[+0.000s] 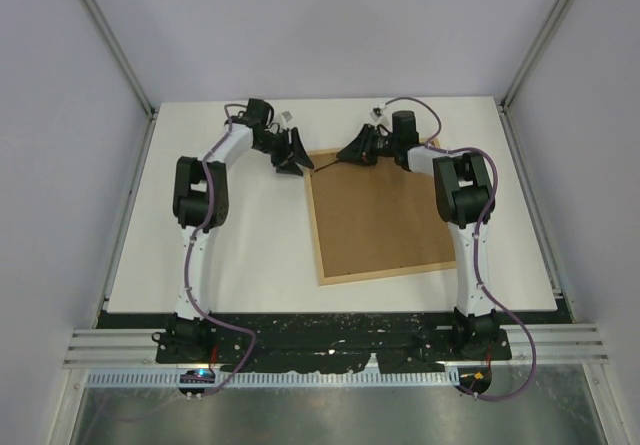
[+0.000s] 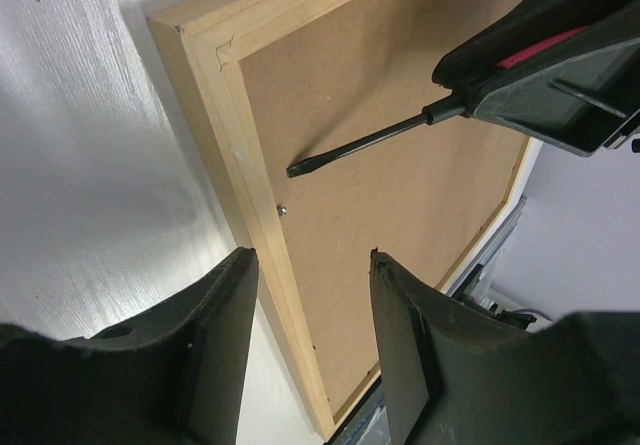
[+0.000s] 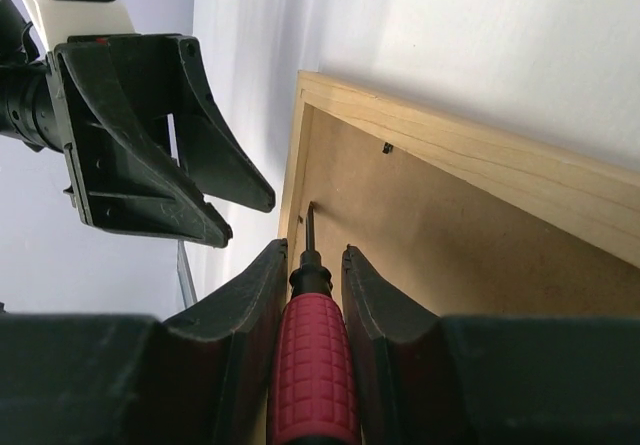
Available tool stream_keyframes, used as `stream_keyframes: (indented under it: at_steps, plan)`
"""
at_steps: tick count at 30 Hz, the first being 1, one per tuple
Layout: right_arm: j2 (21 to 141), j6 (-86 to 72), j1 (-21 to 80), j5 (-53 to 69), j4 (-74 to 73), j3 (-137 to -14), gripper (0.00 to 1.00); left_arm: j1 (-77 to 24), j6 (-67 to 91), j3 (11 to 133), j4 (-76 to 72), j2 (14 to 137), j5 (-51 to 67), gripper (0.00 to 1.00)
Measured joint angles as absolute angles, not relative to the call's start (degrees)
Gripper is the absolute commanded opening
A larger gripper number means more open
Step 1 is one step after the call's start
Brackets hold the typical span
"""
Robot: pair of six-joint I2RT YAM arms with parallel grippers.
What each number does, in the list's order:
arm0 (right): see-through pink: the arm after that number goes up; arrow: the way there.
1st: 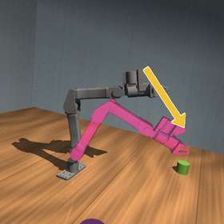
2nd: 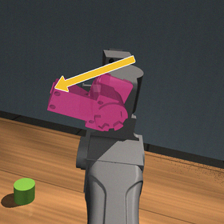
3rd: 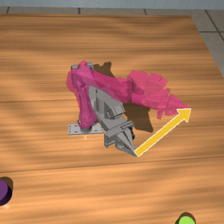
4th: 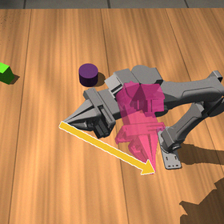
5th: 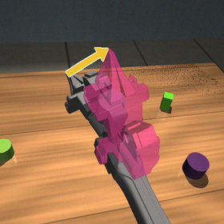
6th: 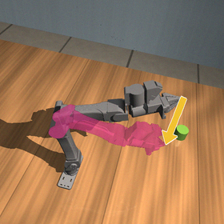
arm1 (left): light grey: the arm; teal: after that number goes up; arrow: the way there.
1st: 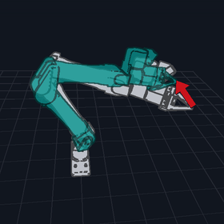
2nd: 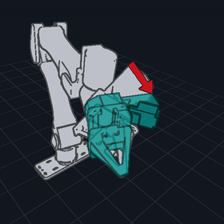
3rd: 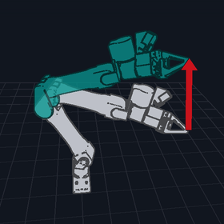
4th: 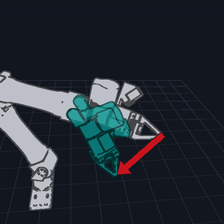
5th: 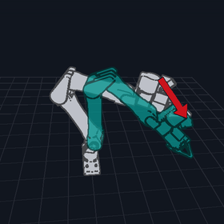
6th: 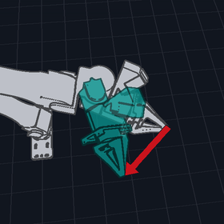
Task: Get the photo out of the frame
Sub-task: Release the photo frame item from the photo frame.
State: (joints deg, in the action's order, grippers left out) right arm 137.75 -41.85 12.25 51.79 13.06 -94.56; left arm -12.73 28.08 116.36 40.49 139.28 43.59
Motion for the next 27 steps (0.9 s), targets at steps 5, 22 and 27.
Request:
stream_keyframes:
  at_steps: [5, 22, 27]
  plan:
    - [137.7, -40.4, 12.3, 52.4, 14.2, -94.0, 0.08, -12.7, 29.3, 116.5, 39.7, 139.5, 43.6, 0.5]
    - [136.4, -39.7, 12.8, 55.6, 19.8, -88.9, 0.08, -12.8, 32.0, 116.9, 38.9, 140.7, 43.6, 0.46]
    - [136.4, -40.6, 12.8, 55.5, 20.2, -88.9, 0.08, -12.8, 32.6, 116.9, 38.8, 140.8, 43.6, 0.45]
